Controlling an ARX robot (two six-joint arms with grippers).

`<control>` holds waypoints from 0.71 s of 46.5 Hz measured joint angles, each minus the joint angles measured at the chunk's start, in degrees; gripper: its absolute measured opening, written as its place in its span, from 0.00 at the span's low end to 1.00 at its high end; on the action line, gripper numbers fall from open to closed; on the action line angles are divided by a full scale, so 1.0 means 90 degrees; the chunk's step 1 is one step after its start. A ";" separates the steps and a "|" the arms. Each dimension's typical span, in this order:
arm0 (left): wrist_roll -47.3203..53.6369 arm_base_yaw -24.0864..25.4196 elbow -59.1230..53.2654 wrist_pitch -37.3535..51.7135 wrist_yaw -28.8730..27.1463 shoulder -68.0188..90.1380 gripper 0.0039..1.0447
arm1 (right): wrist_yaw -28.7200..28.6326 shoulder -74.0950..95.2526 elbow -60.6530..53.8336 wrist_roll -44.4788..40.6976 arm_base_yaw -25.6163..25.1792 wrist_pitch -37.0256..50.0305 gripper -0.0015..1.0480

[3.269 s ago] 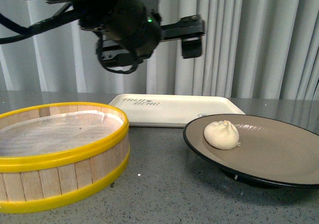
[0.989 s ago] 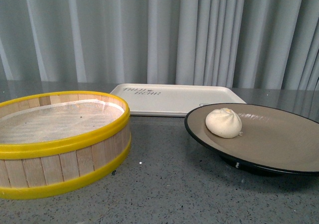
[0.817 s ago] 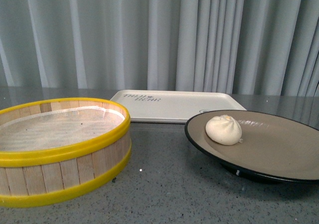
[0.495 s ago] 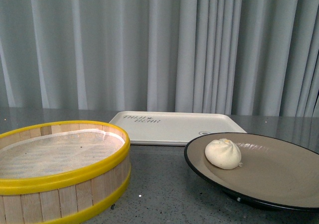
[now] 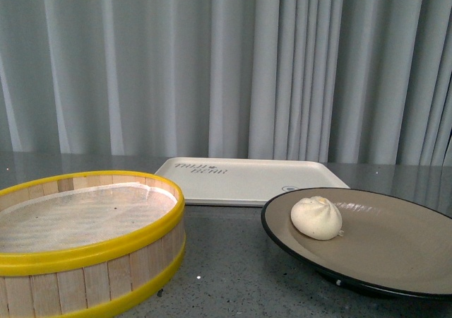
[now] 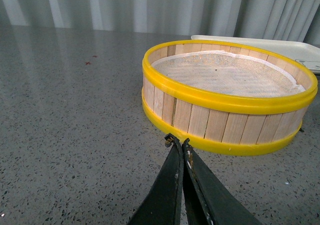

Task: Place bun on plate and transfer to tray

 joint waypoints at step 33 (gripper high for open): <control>0.0012 0.0000 0.0000 -0.1341 0.0012 -0.1294 0.32 | -0.0002 0.0000 0.0000 0.0000 0.0000 0.0000 0.92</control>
